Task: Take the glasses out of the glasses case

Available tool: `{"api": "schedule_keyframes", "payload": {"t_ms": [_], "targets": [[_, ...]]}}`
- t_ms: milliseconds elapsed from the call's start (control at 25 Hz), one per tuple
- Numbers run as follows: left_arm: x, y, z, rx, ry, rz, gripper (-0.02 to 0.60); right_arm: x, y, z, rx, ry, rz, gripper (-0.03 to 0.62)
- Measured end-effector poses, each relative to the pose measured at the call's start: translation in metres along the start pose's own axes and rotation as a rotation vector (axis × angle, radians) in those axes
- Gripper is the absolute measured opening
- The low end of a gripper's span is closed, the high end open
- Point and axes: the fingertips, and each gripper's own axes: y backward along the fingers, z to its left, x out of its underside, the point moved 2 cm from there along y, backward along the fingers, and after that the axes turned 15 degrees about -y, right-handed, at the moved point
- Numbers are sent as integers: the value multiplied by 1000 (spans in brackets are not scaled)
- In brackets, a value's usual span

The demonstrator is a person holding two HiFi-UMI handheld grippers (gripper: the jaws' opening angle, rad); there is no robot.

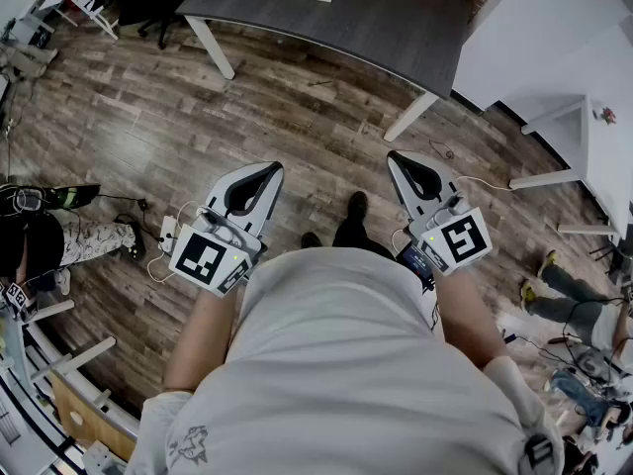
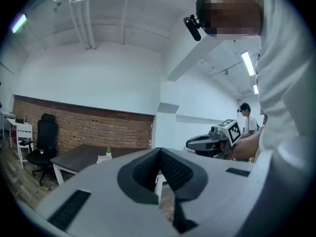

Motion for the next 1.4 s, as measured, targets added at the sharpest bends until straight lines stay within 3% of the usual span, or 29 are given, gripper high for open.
{"api": "schedule_keyframes", "payload": {"t_ms": [920, 1400], "targets": [[11, -22, 29, -42, 30, 15, 11, -1, -37, -25, -51, 8, 32, 6], [25, -83, 43, -90, 63, 62, 11, -1, -62, -95, -70, 9, 51, 16]]}}
